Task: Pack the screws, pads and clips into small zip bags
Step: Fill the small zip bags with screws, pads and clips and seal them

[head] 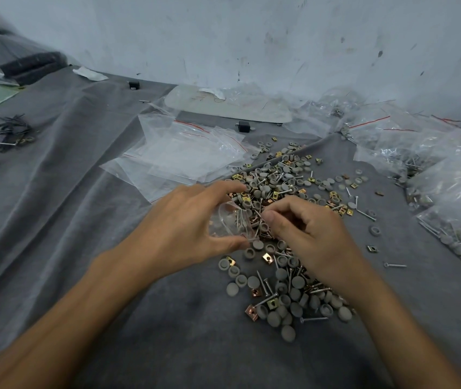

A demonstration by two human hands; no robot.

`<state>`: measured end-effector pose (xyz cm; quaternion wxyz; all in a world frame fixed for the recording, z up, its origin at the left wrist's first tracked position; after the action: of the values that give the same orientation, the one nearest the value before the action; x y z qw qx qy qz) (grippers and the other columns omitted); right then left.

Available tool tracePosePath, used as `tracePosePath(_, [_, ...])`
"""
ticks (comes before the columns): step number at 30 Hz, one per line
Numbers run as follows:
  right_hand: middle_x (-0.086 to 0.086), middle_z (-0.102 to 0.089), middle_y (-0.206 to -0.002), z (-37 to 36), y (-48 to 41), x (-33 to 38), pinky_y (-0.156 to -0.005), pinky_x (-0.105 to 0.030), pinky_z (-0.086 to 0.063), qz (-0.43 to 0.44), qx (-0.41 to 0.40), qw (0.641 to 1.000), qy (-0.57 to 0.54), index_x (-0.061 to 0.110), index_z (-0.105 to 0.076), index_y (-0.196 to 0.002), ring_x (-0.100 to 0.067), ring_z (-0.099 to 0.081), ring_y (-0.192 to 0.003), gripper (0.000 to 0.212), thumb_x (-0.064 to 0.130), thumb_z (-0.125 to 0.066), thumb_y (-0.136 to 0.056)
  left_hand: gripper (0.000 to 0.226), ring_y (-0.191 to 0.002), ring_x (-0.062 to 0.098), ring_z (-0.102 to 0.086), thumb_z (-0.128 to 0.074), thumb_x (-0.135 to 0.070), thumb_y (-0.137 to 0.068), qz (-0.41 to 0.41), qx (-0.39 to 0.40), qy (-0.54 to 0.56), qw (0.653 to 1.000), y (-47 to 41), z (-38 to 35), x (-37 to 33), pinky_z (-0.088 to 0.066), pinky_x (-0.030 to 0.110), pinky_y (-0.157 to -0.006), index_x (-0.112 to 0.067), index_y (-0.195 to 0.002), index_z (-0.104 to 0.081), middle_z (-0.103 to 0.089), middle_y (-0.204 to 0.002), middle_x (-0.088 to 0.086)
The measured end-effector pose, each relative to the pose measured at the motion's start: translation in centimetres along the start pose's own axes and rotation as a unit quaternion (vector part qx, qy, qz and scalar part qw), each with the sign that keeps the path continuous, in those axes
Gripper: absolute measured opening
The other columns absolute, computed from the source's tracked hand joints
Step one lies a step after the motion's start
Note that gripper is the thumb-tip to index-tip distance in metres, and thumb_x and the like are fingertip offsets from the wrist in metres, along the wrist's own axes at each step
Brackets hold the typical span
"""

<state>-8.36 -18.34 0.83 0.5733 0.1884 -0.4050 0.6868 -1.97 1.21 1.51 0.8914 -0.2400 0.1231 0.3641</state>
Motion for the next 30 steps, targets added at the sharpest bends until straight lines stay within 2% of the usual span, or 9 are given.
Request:
tracePosePath(5, [0.013, -0.069, -0.084, -0.5, 0.0, -1.2, -0.063, -0.018, -0.049, -0.028, 0.047, 0.995, 0.079, 0.033, -0.070, -0.102, -0.005, -0.065, -0.077, 0.010, 0.026, -0.066, -0.097, 0.079, -0.100, -0.011, -0.042, -0.066, -0.075, -0.072, -0.006, -0.004, -0.003, 1.000, 0.0, 0.0, 0.0, -0.034, 0.020, -0.084, -0.047, -0.141, -0.039, -0.067, -0.118, -0.019])
tracePosePath(8, [0.019, -0.063, -0.092, -1.0, 0.0, -1.5, -0.067, -0.022, -0.052, -0.037, 0.097, 0.989, 0.107, 0.042, -0.066, -0.096, -0.005, -0.067, -0.078, 0.016, 0.026, -0.067, -0.095, 0.079, -0.099, -0.012, -0.040, -0.065, -0.076, -0.072, -0.005, -0.007, -0.002, 1.000, 0.0, 0.0, 0.0, -0.034, 0.021, -0.084, -0.048, -0.140, -0.039, -0.067, -0.117, -0.020])
tracePosePath(10, [0.019, -0.062, -0.092, -0.9, 0.1, -1.4, -0.067, -0.024, -0.053, -0.031, 0.096, 0.988, 0.117, 0.041, -0.066, -0.092, -0.004, -0.066, -0.077, 0.017, 0.025, -0.067, -0.093, 0.079, -0.099, -0.010, -0.041, -0.064, -0.076, -0.072, -0.005, -0.005, 0.000, 1.000, 0.0, 0.1, -0.1, -0.034, 0.024, -0.085, -0.047, -0.141, -0.039, -0.066, -0.118, -0.020])
tracePosePath(13, [0.014, -0.062, -0.086, -0.7, 0.2, -1.4, -0.067, -0.028, -0.051, -0.036, 0.138, 0.976, 0.163, 0.036, -0.066, -0.088, -0.002, -0.060, -0.082, 0.005, 0.039, -0.069, -0.087, 0.080, -0.101, -0.011, -0.043, -0.065, -0.075, -0.072, -0.006, -0.003, 0.001, 1.000, 0.1, 0.2, -0.1, -0.035, 0.024, -0.086, -0.046, -0.142, -0.039, -0.066, -0.119, -0.019])
tracePosePath(15, [0.013, -0.062, -0.080, -1.2, 0.7, -1.5, -0.063, -0.025, -0.045, -0.043, 0.196, 0.957, 0.211, 0.035, -0.064, -0.081, -0.001, -0.057, -0.079, 0.022, 0.056, -0.068, -0.084, 0.079, -0.101, -0.012, -0.042, -0.064, -0.076, -0.072, -0.005, 0.000, 0.004, 1.000, 0.1, 0.2, -0.1, -0.035, 0.024, -0.087, -0.049, -0.142, -0.036, -0.065, -0.118, -0.021])
tracePosePath(18, [0.013, -0.057, -0.075, -1.8, 1.1, -1.0, -0.061, -0.019, -0.028, -0.013, 0.202, 0.932, 0.302, 0.033, -0.061, -0.075, 0.001, -0.047, -0.076, 0.036, 0.068, -0.060, -0.084, 0.080, -0.102, -0.012, -0.042, -0.061, -0.078, -0.072, -0.003, 0.002, 0.008, 1.000, 0.0, 0.2, -0.1, -0.035, 0.024, -0.088, -0.050, -0.141, -0.035, -0.065, -0.117, -0.022])
tracePosePath(21, [0.015, -0.056, -0.076, -1.8, 1.1, -0.5, -0.064, -0.015, -0.022, -0.009, 0.215, 0.927, 0.307, 0.033, -0.061, -0.078, 0.002, -0.046, -0.078, 0.030, 0.063, -0.058, -0.084, 0.080, -0.102, -0.013, -0.041, -0.061, -0.079, -0.071, -0.002, 0.002, 0.008, 1.000, 0.0, 0.1, 0.0, -0.035, 0.024, -0.088, -0.050, -0.141, -0.036, -0.065, -0.118, -0.021])
tracePosePath(27, [0.017, -0.054, -0.082, -1.4, 1.6, -0.4, -0.078, -0.023, -0.029, -0.014, 0.264, 0.919, 0.292, 0.037, -0.059, -0.084, 0.002, -0.047, -0.084, 0.018, 0.054, -0.063, -0.083, 0.080, -0.101, -0.012, -0.040, -0.060, -0.079, -0.071, -0.002, -0.004, 0.004, 1.000, 0.1, 0.1, 0.0, -0.032, 0.020, -0.085, -0.048, -0.141, -0.037, -0.066, -0.117, -0.021])
tracePosePath(30, [0.015, -0.060, -0.085, -1.6, 1.5, -0.6, -0.074, -0.019, -0.033, -0.042, 0.287, 0.924, 0.248, 0.038, -0.061, -0.085, 0.001, -0.053, -0.085, 0.011, 0.046, -0.067, -0.089, 0.079, -0.099, -0.013, -0.038, -0.062, -0.078, -0.071, -0.001, -0.008, 0.006, 1.000, 0.1, 0.2, -0.1, -0.034, 0.023, -0.084, -0.049, -0.140, -0.038, -0.066, -0.116, -0.021])
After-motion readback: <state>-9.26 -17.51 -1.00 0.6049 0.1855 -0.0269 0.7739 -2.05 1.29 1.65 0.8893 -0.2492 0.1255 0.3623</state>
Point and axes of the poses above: each hand's wrist, its own y-axis away from the middle knuckle, its own z-axis out of the back of the hand, x = y × z, the point moved 4 cm from there along -y, towards the middle knuckle
